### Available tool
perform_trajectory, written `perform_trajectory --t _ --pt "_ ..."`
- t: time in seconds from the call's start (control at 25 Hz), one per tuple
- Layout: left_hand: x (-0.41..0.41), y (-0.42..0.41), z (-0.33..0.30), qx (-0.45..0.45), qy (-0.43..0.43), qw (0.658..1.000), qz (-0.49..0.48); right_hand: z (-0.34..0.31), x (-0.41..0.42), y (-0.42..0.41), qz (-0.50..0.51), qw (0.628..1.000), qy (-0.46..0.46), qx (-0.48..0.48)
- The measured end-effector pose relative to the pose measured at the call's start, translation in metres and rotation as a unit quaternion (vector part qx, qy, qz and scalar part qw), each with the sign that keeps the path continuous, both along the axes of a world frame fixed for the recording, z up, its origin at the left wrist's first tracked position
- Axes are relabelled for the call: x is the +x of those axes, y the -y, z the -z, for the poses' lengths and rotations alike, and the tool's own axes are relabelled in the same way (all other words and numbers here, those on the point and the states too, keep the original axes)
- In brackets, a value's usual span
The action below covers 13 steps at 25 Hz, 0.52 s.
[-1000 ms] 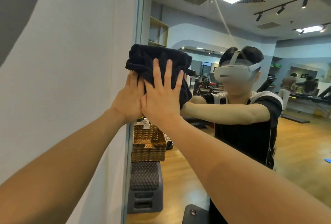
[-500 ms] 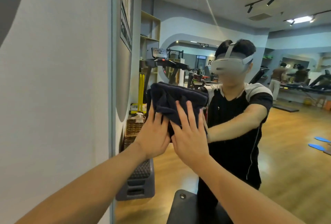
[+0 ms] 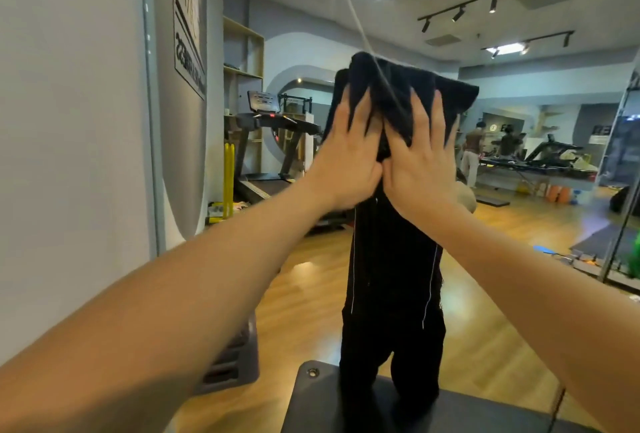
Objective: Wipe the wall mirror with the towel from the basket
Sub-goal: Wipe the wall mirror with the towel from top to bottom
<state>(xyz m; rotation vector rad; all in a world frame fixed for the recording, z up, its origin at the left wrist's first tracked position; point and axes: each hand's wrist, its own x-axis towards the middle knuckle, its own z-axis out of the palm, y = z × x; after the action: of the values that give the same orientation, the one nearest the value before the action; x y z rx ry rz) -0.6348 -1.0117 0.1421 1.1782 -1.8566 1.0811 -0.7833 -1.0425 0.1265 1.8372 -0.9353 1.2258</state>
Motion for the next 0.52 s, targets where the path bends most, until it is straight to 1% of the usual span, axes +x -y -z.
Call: perform_trajectory --t 0.08,0.16,0.28,0.32,0.4,0.52 --pt "0.028 -0.009 -0.025 -0.014 0.006 1.0 0.007 -0.021 0.033 -0.002 0.002 1.0 0.018 0.005" --pt "0.062 -0.012 -0.026 -0.001 -0.001 1.0 -0.001 -0.026 0.066 -0.007 -0.005 1.0 -0.002 0.012" --pt "0.103 -0.02 0.014 0.05 -0.053 0.996 -0.046 -0.002 0.098 -0.015 -0.031 0.997 -0.072 0.021" --pt "0.11 -0.022 0.034 0.058 -0.05 0.994 -0.073 0.015 0.103 -0.017 -0.044 0.994 -0.094 0.025" --pt "0.11 -0.03 0.08 0.052 -0.008 0.991 -0.119 0.057 0.102 -0.02 -0.069 0.989 -0.124 0.037" --pt "0.071 -0.037 0.146 0.053 0.09 0.984 -0.144 0.131 0.063 -0.017 -0.079 0.987 -0.133 0.046"
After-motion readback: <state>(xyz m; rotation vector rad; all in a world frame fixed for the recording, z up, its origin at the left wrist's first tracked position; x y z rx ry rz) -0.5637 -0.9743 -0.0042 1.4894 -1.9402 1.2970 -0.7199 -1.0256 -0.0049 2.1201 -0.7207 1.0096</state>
